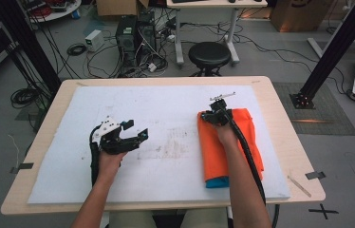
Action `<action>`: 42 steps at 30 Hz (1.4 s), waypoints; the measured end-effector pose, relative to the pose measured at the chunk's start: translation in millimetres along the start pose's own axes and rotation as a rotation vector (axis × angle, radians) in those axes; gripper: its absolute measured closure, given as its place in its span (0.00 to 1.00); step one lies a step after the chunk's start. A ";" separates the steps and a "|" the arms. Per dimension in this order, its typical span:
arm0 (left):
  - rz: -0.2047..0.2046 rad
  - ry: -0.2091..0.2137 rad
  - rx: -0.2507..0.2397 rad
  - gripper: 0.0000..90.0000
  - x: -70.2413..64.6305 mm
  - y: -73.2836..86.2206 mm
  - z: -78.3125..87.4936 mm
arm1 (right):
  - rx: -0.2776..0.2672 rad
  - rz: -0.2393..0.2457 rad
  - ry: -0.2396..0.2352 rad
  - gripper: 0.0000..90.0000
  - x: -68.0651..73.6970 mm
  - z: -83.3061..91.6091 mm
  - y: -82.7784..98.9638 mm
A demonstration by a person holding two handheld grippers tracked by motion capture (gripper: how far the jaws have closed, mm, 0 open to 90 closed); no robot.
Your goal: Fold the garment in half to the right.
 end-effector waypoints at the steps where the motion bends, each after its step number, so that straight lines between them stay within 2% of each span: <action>1: 0.003 -0.001 0.000 0.28 0.2 0.1 0.1 | 0.001 -0.003 -0.005 0.84 1.1 -0.6 0.2; 3: 0.002 -0.003 -0.001 0.28 0.0 0.1 -0.1 | -0.010 -0.010 -0.018 0.86 3.4 -2.3 0.5; 5: 0.001 -0.001 -0.001 0.28 0.3 0.3 -0.7 | -0.028 0.007 -0.061 0.86 7.3 -3.5 1.0; 6: 0.000 -0.002 0.002 0.28 0.4 0.3 -0.8 | -0.040 0.049 -0.072 0.81 12.4 -3.6 1.5; 7: 0.001 -0.003 0.001 0.28 0.5 0.3 -1.1 | -0.059 0.070 -0.071 0.71 15.3 -2.5 1.5; 8: 0.004 -0.003 -0.001 0.28 0.5 0.0 -1.3 | -0.070 0.065 -0.065 0.60 15.2 0.1 0.7; 10: 0.001 -0.006 -0.004 0.28 1.0 -0.1 -1.6 | -0.099 0.004 -0.072 0.51 7.8 10.7 -2.4; 11: 0.002 -0.006 -0.003 0.28 1.2 0.1 -1.4 | -0.128 -0.016 -0.067 0.48 1.9 18.6 -3.3; 14: -0.001 -0.005 -0.003 0.28 1.4 0.0 -0.8 | -0.226 -0.040 0.051 0.45 -23.1 46.9 -1.8; 15: 0.001 -0.005 -0.005 0.28 1.3 -0.3 -0.5 | -0.239 -0.045 0.092 0.48 -31.0 54.4 0.0; 16: 0.002 -0.005 -0.005 0.28 1.3 -0.2 -0.5 | -0.251 -0.067 0.143 0.51 -45.4 65.5 4.4; 18: -0.003 0.000 -0.004 0.28 1.0 -0.1 -0.9 | -0.244 -0.127 0.194 0.58 -72.3 79.9 13.9; 22: 0.001 -0.006 -0.005 0.28 1.3 -0.1 -0.7 | -0.197 -0.173 0.212 0.65 -97.7 87.2 29.5; 24: 0.003 -0.006 -0.006 0.28 1.2 -0.2 -1.2 | -0.160 -0.187 0.198 0.67 -101.2 82.7 32.8; 25: 0.006 -0.007 -0.005 0.28 0.5 -0.2 -1.6 | -0.133 -0.177 0.196 0.73 -101.4 78.8 34.1; 27: -0.002 -0.003 -0.002 0.28 -0.3 -0.7 -1.7 | -0.099 -0.145 0.198 0.94 -99.6 73.8 36.5; 29: -0.002 -0.002 0.001 0.28 -1.2 -0.8 -1.8 | -0.115 -0.109 0.281 0.99 -96.8 76.1 37.5; 30: -0.001 -0.003 0.000 0.28 -1.6 -1.0 -1.8 | -0.140 -0.112 0.316 0.99 -96.9 78.8 38.2; 32: -0.005 -0.004 0.001 0.28 -1.7 -1.4 -0.8 | -0.154 -0.108 0.355 0.99 -99.0 80.4 40.9; 34: -0.004 -0.005 -0.001 0.28 -2.0 -1.5 -0.2 | -0.105 -0.105 0.352 0.97 -103.2 76.7 44.2; 36: -0.009 -0.002 0.001 0.28 -1.8 -1.6 0.5 | -0.147 -0.142 0.336 0.80 -104.8 80.3 44.9; 37: -0.007 -0.005 0.001 0.28 -1.6 -1.5 0.7 | -0.177 -0.166 0.313 0.77 -104.8 84.3 44.5; 38: -0.007 -0.006 0.000 0.28 -1.5 -1.5 0.8 | -0.202 -0.162 0.274 0.73 -104.4 90.6 44.5; 40: -0.006 -0.006 -0.003 0.28 -1.6 -1.5 0.9 | -0.263 -0.167 0.229 0.63 -103.2 102.9 46.7; 42: -0.007 -0.004 -0.003 0.28 -2.1 -2.0 2.1 | -0.283 -0.141 0.219 0.60 -100.7 114.7 51.8</action>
Point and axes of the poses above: each handheld gripper's, and its own axes: z roughly backward along the jaws, y roughly out of its underside, x roughly to its left, the point moved 1 cm from there along -z, roughly forward along the jaws, and after that the axes turned 14 degrees about -z, right-handed, at the moved point
